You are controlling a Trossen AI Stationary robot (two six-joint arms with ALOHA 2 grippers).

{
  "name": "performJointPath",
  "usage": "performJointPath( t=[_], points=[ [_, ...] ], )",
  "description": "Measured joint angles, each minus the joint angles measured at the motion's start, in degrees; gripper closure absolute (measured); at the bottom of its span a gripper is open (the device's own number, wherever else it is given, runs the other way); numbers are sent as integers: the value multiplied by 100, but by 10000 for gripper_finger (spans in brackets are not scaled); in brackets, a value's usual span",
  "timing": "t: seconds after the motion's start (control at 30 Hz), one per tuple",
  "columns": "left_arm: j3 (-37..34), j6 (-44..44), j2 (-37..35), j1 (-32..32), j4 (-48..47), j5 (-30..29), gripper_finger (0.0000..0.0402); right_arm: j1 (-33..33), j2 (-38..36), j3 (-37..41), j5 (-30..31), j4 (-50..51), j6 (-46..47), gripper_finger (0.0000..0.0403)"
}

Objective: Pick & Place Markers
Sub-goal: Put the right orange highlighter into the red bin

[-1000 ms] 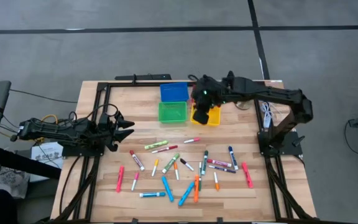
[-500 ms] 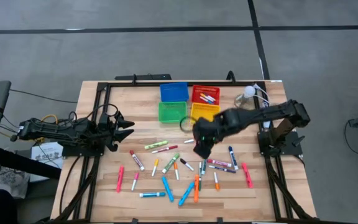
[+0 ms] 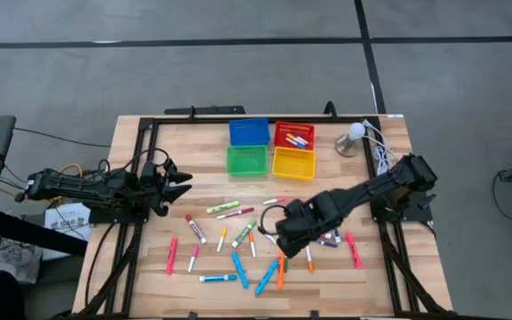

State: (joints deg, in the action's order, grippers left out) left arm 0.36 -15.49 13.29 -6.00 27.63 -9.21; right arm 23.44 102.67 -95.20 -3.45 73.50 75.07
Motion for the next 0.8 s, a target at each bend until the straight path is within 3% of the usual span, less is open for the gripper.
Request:
performJointPath(
  t=[0.3, 0.6, 0.8],
  points=[
    [-1, 0, -1, 0, 31, 240, 224, 649, 235, -5, 74, -27, 1460, 295],
    [0, 0, 0, -2, 75, 267, 224, 996, 956, -2, -460, -40, 1814, 204],
    [-2, 0, -1, -2, 79, 267, 224, 898, 1452, -2, -500, -190, 1807, 182]
  ],
)
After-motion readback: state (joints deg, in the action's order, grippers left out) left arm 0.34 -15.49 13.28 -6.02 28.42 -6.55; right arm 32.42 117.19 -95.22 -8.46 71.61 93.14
